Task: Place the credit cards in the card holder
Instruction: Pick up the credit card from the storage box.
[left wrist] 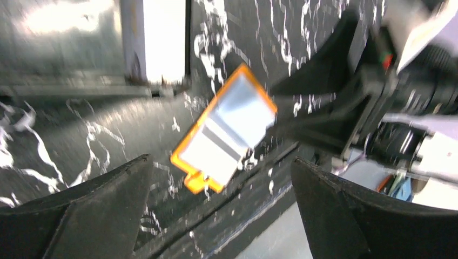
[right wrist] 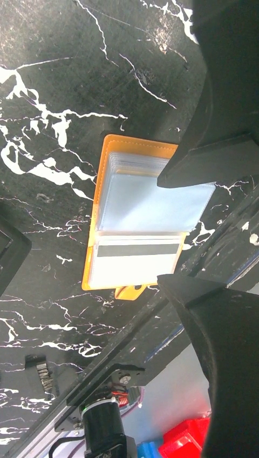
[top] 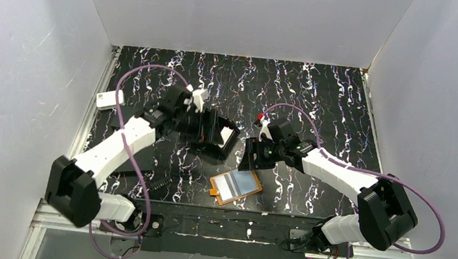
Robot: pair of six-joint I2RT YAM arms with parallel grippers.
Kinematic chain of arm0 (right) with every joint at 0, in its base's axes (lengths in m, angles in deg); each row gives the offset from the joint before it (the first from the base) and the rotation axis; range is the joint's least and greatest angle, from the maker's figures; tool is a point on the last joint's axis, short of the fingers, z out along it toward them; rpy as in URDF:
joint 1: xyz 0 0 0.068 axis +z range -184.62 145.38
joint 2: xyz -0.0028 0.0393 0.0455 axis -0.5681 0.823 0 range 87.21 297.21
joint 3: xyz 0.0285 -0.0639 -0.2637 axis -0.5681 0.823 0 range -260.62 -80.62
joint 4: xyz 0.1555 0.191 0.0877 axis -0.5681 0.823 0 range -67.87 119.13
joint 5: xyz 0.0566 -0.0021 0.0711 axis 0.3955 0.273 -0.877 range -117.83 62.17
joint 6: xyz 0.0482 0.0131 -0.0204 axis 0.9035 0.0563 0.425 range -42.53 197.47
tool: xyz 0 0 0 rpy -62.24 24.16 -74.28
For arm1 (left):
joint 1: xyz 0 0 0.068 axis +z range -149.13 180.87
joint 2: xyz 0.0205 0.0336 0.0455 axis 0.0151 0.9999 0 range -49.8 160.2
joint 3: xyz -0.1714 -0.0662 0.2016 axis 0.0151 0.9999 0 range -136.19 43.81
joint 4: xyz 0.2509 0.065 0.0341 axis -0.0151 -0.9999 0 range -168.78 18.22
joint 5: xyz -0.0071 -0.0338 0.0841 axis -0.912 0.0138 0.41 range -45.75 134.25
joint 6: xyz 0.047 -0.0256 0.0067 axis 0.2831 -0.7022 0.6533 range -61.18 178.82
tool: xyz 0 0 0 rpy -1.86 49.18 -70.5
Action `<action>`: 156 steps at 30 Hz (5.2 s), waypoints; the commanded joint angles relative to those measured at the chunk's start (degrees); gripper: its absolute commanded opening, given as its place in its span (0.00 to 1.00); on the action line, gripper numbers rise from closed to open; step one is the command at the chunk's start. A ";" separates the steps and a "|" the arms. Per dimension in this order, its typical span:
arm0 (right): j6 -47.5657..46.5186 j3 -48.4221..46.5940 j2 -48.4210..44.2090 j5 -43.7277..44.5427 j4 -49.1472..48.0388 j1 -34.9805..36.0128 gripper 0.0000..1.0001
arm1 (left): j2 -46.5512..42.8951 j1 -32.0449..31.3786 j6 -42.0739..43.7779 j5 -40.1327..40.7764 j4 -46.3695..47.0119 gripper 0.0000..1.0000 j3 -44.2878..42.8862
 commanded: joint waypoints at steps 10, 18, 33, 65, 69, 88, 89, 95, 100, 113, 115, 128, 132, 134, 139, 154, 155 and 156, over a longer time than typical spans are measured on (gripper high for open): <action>-0.77 -1.30 -4.80 2.65 1.66 -0.75 0.68 | 31.32 4.13 13.44 0.50 -6.58 0.96 -24.81; -0.82 -0.87 -5.32 2.48 1.54 -0.90 0.67 | 36.42 4.15 11.55 -5.22 -3.48 0.96 -24.94; -0.19 -0.98 -4.89 1.91 0.85 -0.94 0.67 | 36.42 4.14 8.68 -10.86 -0.17 0.63 -24.09; 0.60 -0.19 -3.02 -0.05 -0.70 -0.97 0.65 | 33.72 4.22 11.90 -3.91 -7.43 0.13 -29.12; 0.66 -0.12 -2.94 -0.05 -0.71 -0.94 0.65 | 33.21 4.24 12.44 -2.80 -8.95 0.09 -30.44; 0.83 0.08 -2.93 -0.36 -1.05 -0.97 0.65 | 41.96 3.54 12.47 -12.01 -9.66 0.65 -32.00; 0.83 0.08 -2.93 -0.39 -1.06 -0.97 0.65 | 42.18 3.54 12.38 -12.44 -9.62 0.65 -31.88; 0.99 0.24 -3.15 -0.34 -1.14 -0.95 0.65 | 40.79 3.51 11.52 -14.40 -8.06 0.54 -31.16; 1.39 0.58 -3.28 -0.79 -1.58 -0.99 0.65 | 39.07 3.54 10.17 -14.96 -6.41 0.36 -30.36; 1.40 0.56 -3.40 -0.84 -1.50 -1.01 0.64 | 37.60 3.54 11.39 -8.34 -7.99 0.10 -30.80; 1.47 0.52 -3.22 -1.00 -1.66 -0.94 0.65 | 37.08 3.41 11.91 -6.80 -8.40 0.06 -31.10; 1.75 0.68 -2.46 -1.54 -2.13 -0.94 0.64 | 31.00 1.94 15.71 5.26 -12.87 0.00 -34.81; 1.80 0.78 -2.45 -0.86 -2.04 -0.97 0.64 | 27.94 1.96 16.07 8.46 -13.98 0.00 -36.20; 1.44 0.79 -2.49 -0.25 -1.75 -0.95 0.64 | 26.16 1.96 16.19 10.02 -14.49 0.00 -37.13; -0.57 0.30 -2.11 2.47 0.52 -0.94 0.64 | 21.38 1.96 16.45 12.43 -16.34 0.00 -40.30; 26.22 1.04 -10.11 -20.76 -42.79 -5.27 0.74 | -2.60 6.09 -7.03 -18.60 5.32 0.00 -18.04; 30.49 0.88 -9.15 -21.42 -48.03 -5.72 0.70 | -3.92 6.16 -9.32 -20.47 8.39 0.00 -15.39; 34.53 1.03 -8.49 -21.23 -53.01 -6.24 0.66 | -5.14 6.18 -11.77 -21.89 11.36 0.00 -13.30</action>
